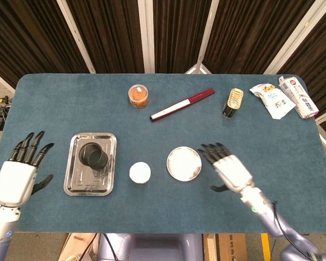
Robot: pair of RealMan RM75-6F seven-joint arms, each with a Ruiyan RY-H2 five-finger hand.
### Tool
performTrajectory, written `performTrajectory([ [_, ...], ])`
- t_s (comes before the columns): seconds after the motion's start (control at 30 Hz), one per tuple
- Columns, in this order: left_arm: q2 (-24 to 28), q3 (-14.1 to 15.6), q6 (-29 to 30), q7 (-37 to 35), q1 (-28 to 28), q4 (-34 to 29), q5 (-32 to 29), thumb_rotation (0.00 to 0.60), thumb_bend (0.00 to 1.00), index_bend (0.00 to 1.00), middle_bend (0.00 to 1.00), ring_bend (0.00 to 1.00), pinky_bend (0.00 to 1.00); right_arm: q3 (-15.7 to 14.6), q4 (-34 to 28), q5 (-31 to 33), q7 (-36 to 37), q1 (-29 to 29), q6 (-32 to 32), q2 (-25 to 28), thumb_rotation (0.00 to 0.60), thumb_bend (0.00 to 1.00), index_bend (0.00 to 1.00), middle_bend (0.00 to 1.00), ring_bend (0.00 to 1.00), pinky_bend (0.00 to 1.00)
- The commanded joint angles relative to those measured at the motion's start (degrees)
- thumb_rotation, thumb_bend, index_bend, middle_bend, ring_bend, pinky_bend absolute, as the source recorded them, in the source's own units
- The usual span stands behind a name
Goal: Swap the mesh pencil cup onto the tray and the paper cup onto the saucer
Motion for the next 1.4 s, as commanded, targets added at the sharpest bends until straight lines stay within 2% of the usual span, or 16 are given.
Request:
performTrajectory([
  [0.03, -3.2, 0.1, 2.8, -5.0, 2.8, 6.6, -0.5, 0.6, 0.07, 0.2, 0.01, 0.0, 0.16, 1.7, -0.6, 4.7, -4.7, 5.6, -4.9, -5.3, 0.6, 0.0, 0.0, 0.0, 0.0, 0.0],
  [0.17, -4.9, -0.2, 2.0, -9.5, 3.7, 11.4, -1.9, 0.6, 0.07, 0.2, 0.01, 0.0, 0.16, 2.1, 0.1, 8.0, -5.5, 8.8, -7.0, -9.6, 0.6, 0.0, 0.0, 0.01, 0.04, 0.0],
  [0.37, -6.3, -1.8, 1.4, -11.3, 4.3, 14.4, -3.4, 0.6, 0.09, 0.2, 0.01, 0.0, 0.16, 3.2, 1.7, 11.0, -10.2, 12.2, -5.2, -14.9, 0.6, 0.0, 0.0, 0.04, 0.08, 0.0],
  [0.87, -7.2, -4.3, 0.8, -12.9, 5.2, 16.2, -4.7, 0.6, 0.09, 0.21, 0.01, 0.0, 0.16, 4.6, 5.7, 21.3, -17.2, 20.6, -4.3, -24.5, 0.6, 0.0, 0.0, 0.13, 0.19, 0.04],
  [1.03, -6.7, -4.7, 0.1, -13.8, 5.5, 16.1, -4.9, 0.6, 0.09, 0.21, 0.01, 0.0, 0.16, 5.0, 8.8, 22.0, -16.7, 22.1, -3.1, -27.1, 0.6, 0.0, 0.06, 0.15, 0.21, 0.05],
  [1.4, -6.1, -5.7, 0.2, -14.4, 6.3, 15.6, -5.2, 0.6, 0.09, 0.22, 0.01, 0.0, 0.16, 4.3, 13.9, 21.6, -15.0, 23.5, -2.2, -29.1, 0.6, 0.0, 0.2, 0.23, 0.29, 0.09],
])
